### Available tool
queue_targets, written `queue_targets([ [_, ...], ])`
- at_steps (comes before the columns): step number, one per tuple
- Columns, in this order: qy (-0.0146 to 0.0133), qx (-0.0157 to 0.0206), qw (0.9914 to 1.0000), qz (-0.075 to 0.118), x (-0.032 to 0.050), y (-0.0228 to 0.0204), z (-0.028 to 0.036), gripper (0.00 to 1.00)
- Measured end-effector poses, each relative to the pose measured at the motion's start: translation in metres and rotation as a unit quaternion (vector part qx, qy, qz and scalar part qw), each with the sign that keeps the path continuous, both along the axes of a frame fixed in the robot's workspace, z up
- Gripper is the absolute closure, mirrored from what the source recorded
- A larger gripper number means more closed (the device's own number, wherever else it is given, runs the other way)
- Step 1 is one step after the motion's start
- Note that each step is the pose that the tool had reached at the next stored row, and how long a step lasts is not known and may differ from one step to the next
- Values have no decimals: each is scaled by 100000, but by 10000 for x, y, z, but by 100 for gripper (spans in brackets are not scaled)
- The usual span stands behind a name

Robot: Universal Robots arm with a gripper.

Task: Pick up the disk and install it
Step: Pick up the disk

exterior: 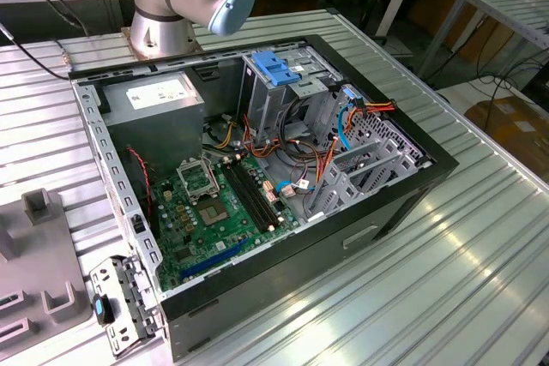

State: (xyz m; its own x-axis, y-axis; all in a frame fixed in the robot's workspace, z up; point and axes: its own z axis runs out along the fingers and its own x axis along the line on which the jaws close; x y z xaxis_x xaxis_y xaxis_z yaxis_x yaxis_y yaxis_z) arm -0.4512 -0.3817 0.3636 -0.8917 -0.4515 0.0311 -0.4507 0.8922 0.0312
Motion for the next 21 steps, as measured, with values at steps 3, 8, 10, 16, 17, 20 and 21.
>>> queue_targets([
  [3,0,-1,99916,4090,0,0,0,89],
  [8,-6,0,99634,8547,0,0,-1,89],
  [10,-14,0,99557,9398,0,0,-1,89],
  [16,-23,16,99546,9520,0,0,-1,89],
  [17,-21,21,99546,9519,0,0,0,89],
  [20,-23,35,99546,9521,0,0,-1,89],
  [21,-25,38,99541,9570,0,0,-1,89],
])
